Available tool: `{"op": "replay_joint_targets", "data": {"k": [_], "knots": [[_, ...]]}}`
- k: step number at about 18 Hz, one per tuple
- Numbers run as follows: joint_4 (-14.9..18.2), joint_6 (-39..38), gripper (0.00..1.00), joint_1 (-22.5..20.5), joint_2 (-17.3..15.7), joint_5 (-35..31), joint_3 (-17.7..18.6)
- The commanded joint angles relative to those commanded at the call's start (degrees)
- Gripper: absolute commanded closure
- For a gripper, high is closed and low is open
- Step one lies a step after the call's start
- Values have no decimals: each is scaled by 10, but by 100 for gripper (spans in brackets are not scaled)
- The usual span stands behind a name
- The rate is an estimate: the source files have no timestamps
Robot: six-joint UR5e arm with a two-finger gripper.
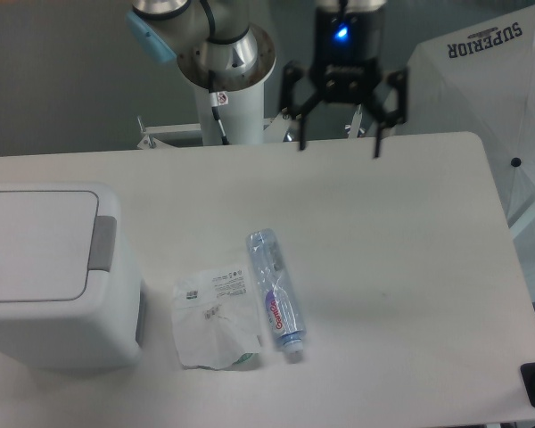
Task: Open the trash can
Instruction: 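Move the open gripper across the table toward the white trash can, then position the gripper fingers over the lid edge of the trash can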
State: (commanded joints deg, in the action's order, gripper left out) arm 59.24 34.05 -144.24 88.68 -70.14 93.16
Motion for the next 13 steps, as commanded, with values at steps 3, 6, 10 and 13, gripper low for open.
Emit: {"op": "replay_joint_targets", "data": {"k": [3,6,10,13], "knots": [[-31,-101,0,34,14,1,-1],[-64,-189,0,72,36,2,-4],[-90,-282,0,116,58,1,-4],[-91,-308,0,130,70,1,-5]]}}
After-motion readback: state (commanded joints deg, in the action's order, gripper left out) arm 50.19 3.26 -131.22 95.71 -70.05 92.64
